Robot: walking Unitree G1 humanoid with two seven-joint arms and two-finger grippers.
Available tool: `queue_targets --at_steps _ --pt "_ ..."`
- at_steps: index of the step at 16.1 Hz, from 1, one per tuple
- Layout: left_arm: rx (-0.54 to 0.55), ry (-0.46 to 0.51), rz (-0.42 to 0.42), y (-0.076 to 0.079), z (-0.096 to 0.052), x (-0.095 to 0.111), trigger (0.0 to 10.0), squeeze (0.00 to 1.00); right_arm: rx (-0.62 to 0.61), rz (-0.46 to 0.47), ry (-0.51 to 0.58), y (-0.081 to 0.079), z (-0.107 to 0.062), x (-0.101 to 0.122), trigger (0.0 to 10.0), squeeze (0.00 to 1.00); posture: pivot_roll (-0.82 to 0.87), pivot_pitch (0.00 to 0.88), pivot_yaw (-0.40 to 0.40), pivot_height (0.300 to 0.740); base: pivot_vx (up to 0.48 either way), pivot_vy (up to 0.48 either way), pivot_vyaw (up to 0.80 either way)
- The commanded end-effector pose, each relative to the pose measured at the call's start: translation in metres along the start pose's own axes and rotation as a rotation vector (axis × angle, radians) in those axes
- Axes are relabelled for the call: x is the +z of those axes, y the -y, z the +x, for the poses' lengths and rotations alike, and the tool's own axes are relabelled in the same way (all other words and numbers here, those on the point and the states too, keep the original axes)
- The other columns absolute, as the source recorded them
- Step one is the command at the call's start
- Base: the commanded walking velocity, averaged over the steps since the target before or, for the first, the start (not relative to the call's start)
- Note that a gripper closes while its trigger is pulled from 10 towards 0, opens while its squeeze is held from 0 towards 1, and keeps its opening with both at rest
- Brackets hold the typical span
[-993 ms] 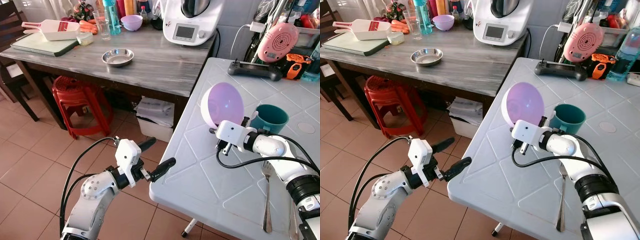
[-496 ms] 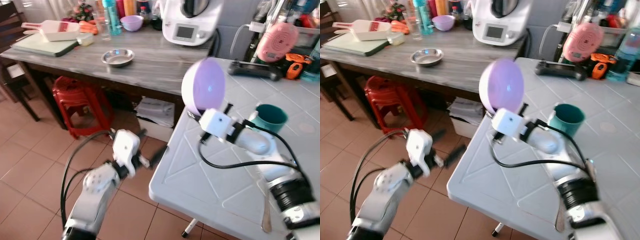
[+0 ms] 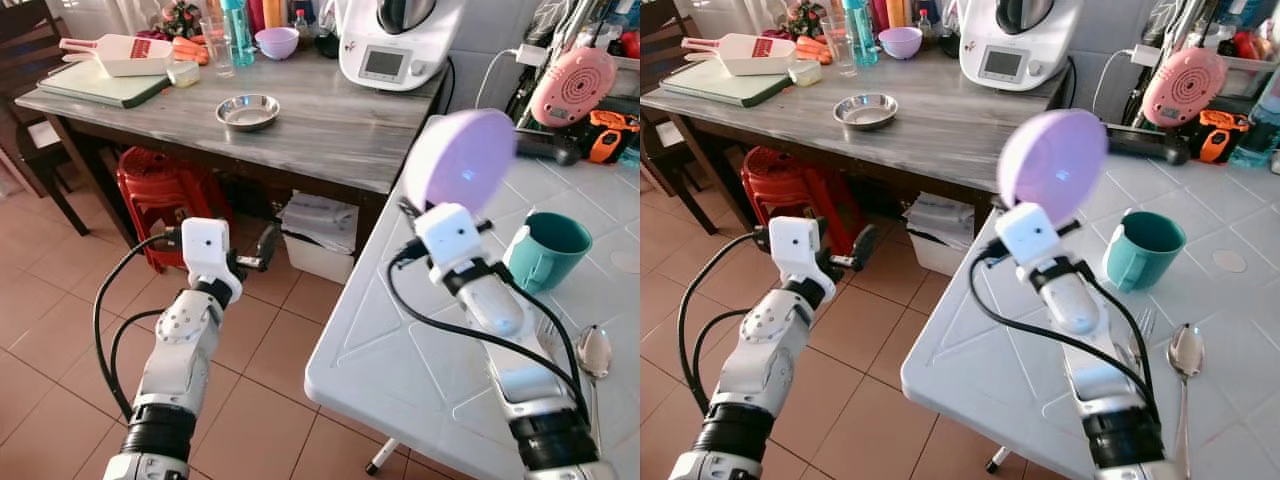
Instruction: Setting the table
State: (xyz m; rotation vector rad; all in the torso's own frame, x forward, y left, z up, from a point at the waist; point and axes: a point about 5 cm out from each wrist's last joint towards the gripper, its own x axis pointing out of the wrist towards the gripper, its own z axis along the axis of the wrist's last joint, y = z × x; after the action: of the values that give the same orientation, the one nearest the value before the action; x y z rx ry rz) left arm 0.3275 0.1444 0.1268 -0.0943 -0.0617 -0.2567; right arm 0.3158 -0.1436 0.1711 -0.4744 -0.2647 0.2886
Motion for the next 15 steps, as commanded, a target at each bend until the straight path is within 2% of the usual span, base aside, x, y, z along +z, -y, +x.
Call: queue_targets --at_steps 1,7,10,15 --pt "-0.004 0.007 -0.001 0.001 0.003 0.002 10.0 0.00 -0.014 0.006 0.011 0.001 -0.002 0.006 10.0 0.00 -0.05 0.016 0.043 0.740 0.000 0.000 -0.62" --pt "0.001 0.017 -0.013 0.004 0.005 0.001 10.0 0.00 0.004 0.032 -0.023 -0.007 -0.004 0.006 10.0 0.00 -0.04 0.013 0.033 0.740 0.000 0.346 -0.62" --pt "-0.012 0.007 -0.010 0.005 0.003 -0.002 10.0 0.00 0.003 0.037 -0.004 -0.009 -0.001 0.013 10.0 0.00 -0.04 0.013 0.036 0.740 0.000 0.400 -0.43" --pt "-0.023 0.007 -0.009 0.007 0.006 -0.002 10.0 0.00 -0.013 0.060 -0.026 -0.009 -0.005 0.010 10.0 0.00 -0.05 0.014 0.044 0.740 0.000 0.399 0.00"
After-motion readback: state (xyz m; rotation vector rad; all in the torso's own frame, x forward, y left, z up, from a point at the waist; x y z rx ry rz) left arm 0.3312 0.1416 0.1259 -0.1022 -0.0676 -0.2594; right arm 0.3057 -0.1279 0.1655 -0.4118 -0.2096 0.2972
